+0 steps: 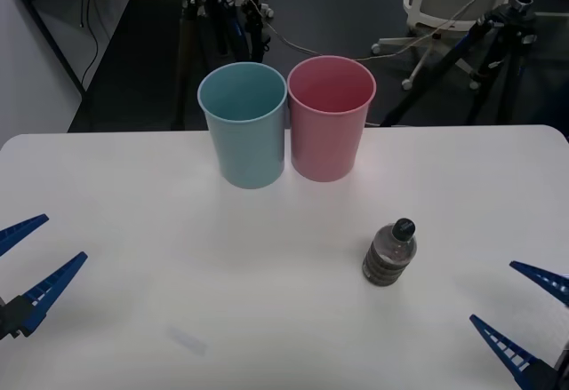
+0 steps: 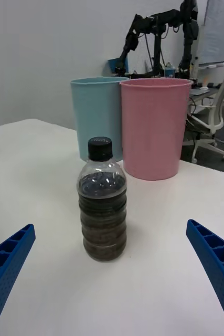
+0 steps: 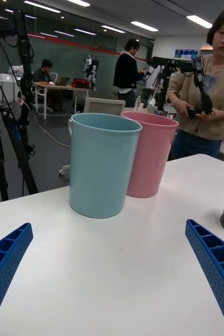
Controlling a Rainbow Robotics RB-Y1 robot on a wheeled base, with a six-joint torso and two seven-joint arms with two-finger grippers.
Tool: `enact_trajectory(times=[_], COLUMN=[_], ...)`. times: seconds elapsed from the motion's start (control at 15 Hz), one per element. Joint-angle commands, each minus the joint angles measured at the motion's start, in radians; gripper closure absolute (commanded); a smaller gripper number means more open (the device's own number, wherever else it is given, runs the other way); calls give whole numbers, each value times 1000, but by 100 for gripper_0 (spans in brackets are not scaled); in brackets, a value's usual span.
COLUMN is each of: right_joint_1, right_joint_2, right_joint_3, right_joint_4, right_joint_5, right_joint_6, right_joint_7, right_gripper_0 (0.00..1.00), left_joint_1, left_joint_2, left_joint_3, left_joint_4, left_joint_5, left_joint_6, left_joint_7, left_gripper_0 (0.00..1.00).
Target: Grasp the object on the table and drop it into the matching bin: aluminum can to the light blue bin, PET bottle to the pink bin.
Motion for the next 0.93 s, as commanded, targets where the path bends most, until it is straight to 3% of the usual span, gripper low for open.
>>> enact_trajectory(times=[0.07, 0.4, 0.73, 0.93], right_joint_1=[-8, -68, -174, -222], right_joint_2=[-1, -21, -78, -89], right_joint_3=[65, 188, 368, 453], right_joint_4=[36, 139, 294, 322], right_joint_5=[-3, -29, -169, -227], right_joint_6=[33, 99, 171, 232], right_joint_7=[14, 86, 282, 314], right_gripper_0=[0, 0, 0, 0], left_joint_1=[0, 0, 0, 0], left_joint_2=[0, 0, 0, 0], left_joint_3=[0, 0, 0, 0], left_joint_4=[0, 0, 0, 0], left_joint_5=[0, 0, 0, 0], left_joint_6=[0, 0, 0, 0], left_joint_7=[0, 0, 0, 0], left_gripper_0=[0, 0, 0, 0])
